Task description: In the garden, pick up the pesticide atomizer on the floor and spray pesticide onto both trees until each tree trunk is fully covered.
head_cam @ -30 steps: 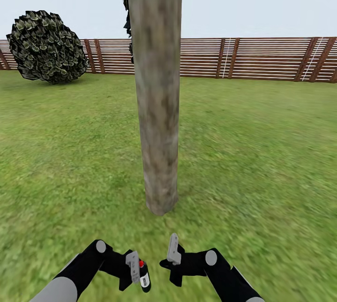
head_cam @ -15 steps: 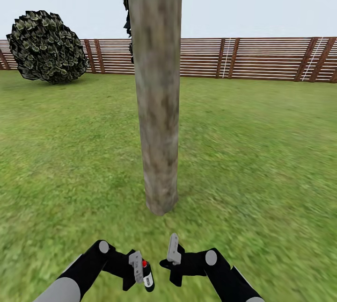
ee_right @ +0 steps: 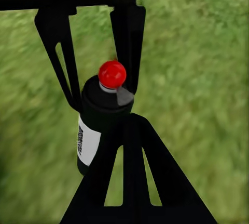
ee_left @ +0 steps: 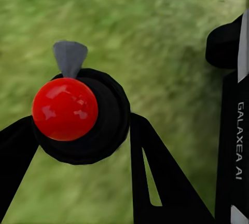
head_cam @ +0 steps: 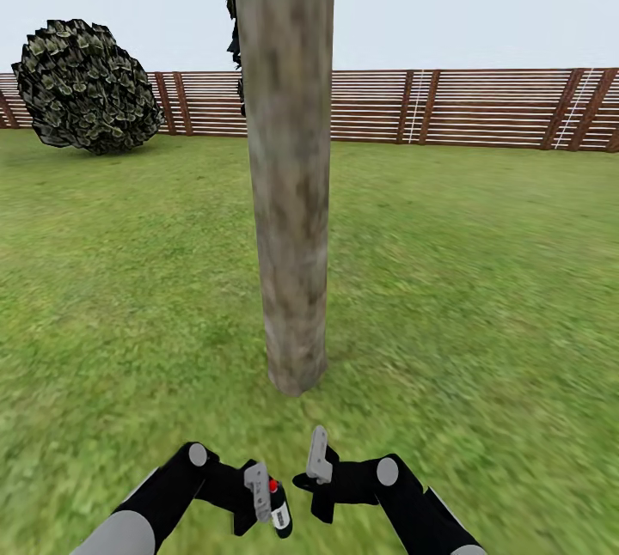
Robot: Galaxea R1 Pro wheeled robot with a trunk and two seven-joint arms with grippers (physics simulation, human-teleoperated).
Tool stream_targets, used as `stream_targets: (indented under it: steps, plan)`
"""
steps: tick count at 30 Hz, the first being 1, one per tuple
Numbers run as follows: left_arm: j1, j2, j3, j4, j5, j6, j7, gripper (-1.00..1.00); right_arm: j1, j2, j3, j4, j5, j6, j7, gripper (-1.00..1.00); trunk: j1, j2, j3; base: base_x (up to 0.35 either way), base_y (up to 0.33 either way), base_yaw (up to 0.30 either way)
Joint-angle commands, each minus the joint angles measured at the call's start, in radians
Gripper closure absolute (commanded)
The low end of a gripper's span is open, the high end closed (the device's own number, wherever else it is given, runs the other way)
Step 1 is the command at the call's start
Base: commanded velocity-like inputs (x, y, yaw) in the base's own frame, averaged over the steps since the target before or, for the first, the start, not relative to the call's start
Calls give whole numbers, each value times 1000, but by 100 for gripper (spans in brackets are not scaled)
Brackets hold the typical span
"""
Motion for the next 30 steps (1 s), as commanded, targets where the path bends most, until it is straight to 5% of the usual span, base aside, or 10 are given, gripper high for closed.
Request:
stream_targets:
  steps: [1,30]
  plan:
    - [0,-2,1,-1,-8,-10,-1,100,0,0,-1,-1,10,-6,0,100,0,0,-1,0,0,0]
    - [-3,-38,1,-1,-6,-11,-5,100,0,1,-1,-1,11,-6,0,100,0,0,-1,0,0,0]
